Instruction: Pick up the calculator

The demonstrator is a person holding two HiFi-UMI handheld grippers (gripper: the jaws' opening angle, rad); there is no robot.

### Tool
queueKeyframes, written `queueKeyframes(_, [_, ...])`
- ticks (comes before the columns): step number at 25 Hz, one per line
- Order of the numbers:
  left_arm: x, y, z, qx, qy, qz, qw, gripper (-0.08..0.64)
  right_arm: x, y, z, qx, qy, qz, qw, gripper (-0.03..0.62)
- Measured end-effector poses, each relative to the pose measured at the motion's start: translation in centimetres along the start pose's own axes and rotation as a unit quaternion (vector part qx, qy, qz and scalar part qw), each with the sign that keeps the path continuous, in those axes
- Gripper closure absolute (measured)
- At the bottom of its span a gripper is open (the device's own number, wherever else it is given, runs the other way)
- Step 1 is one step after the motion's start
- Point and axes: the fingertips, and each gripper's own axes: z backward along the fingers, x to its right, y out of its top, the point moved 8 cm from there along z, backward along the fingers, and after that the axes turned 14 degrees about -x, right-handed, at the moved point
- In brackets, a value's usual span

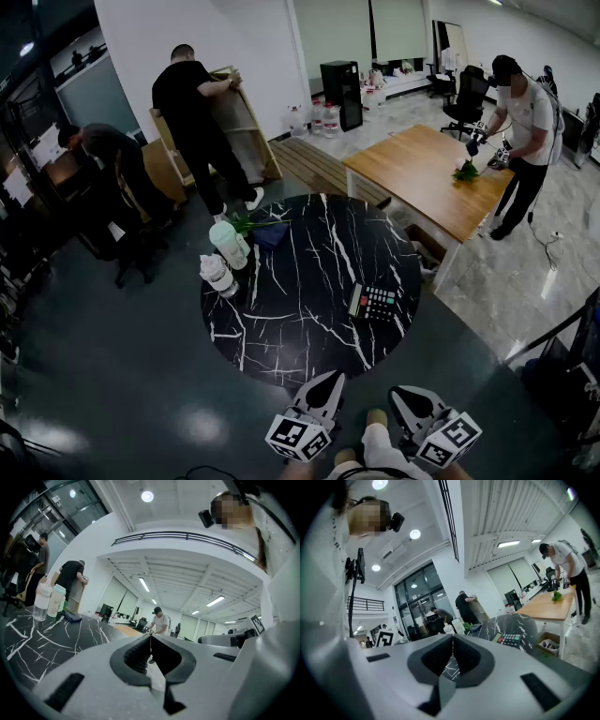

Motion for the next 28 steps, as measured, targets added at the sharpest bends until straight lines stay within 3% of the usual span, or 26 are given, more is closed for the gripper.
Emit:
queueKeyframes(4, [-2.6, -0.1, -4.6, -0.016, 0.01, -0.001, 0.9998, 0.552, 2.7, 1.6, -1.9, -0.006, 0.013, 0.012, 1.0, 0.584])
queueKeyframes(11, [-6.0, -0.9, -11.7, -0.05, 0.057, 0.038, 0.9964, 0.551, 7.2, 2.4, -3.7, -0.028, 0.028, -0.008, 0.999, 0.584])
queueKeyframes(13, [-7.1, -1.4, -13.2, -0.06, 0.081, 0.057, 0.9933, 0.539, 8.3, 2.1, -4.2, -0.039, 0.037, -0.011, 0.998, 0.584])
queueKeyframes(18, [-9.8, -2.9, -16.6, -0.085, 0.122, 0.106, 0.9832, 0.397, 10.5, 1.3, -5.7, -0.069, 0.058, -0.015, 0.996, 0.584])
queueKeyframes(21, [-10.9, -3.6, -17.9, -0.098, 0.118, 0.143, 0.9777, 0.383, 10.8, 0.7, -6.4, -0.083, 0.074, -0.024, 0.994, 0.584])
queueKeyframes(28, [-13.7, -4.3, -20.6, -0.127, 0.131, 0.184, 0.9659, 0.383, 12.3, -0.6, -8.5, -0.1, 0.087, -0.046, 0.99, 0.584])
